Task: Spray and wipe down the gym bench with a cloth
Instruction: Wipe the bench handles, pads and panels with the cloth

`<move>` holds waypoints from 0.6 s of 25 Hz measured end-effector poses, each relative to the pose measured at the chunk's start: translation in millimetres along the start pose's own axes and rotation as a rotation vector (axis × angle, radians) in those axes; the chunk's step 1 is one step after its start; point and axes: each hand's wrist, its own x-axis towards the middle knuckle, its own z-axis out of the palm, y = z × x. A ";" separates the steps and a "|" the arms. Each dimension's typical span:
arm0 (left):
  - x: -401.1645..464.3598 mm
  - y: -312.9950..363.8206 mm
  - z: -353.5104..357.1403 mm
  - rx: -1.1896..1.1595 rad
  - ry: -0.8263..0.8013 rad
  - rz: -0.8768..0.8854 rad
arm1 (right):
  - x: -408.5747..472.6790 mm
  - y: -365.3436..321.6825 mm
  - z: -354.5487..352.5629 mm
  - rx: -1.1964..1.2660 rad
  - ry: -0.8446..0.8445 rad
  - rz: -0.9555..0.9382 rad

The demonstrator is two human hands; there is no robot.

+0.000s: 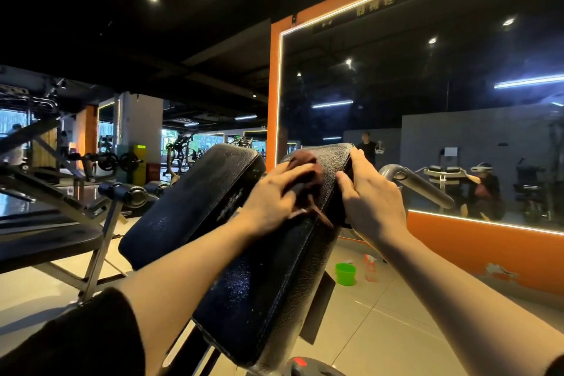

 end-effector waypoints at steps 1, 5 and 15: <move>5.1 -12.0 -6.2 0.038 0.039 -0.123 | 0.2 -0.7 0.1 -0.005 -0.001 -0.001; 1.5 -7.4 -2.6 0.031 0.067 -0.126 | -0.5 1.1 2.8 0.012 0.022 -0.025; 27.7 12.3 8.4 -0.031 0.041 -0.046 | 3.5 5.3 5.0 -0.021 -0.003 0.014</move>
